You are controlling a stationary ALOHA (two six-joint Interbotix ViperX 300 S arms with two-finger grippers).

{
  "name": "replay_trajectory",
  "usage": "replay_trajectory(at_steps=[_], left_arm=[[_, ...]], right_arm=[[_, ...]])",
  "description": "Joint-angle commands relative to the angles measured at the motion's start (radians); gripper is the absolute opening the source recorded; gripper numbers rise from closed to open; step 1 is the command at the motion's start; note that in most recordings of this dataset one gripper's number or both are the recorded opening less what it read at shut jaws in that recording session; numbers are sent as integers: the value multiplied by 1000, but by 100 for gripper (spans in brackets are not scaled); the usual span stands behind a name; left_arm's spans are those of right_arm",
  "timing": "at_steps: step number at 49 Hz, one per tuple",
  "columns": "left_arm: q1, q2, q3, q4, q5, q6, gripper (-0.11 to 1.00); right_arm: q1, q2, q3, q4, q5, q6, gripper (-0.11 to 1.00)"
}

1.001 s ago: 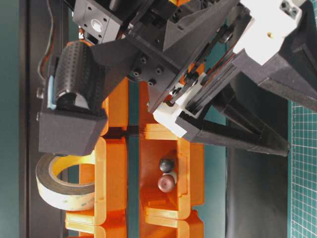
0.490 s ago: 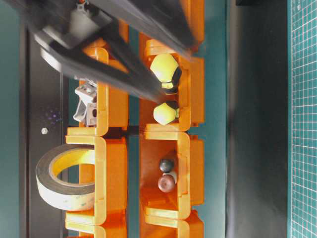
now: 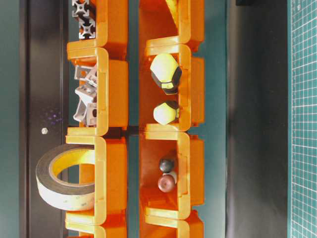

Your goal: Pick corner brachets from container rack with right arm.

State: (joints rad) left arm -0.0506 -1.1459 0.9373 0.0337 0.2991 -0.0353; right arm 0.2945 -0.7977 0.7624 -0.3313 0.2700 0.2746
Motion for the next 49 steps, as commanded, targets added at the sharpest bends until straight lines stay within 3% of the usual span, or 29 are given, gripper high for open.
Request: replay_trajectory(at_steps=[1,16,49], left_arm=[[-2,2,-3,3,8,3,0],[-3,-34,5,3,12,3,0],[-5,-43,5,5,37,2,0]], right_arm=[[-6,-109,32,-3,-2,2,75],[-26,-321,126,2,54,6,71],[-58,-364,149,3,71,8,71]])
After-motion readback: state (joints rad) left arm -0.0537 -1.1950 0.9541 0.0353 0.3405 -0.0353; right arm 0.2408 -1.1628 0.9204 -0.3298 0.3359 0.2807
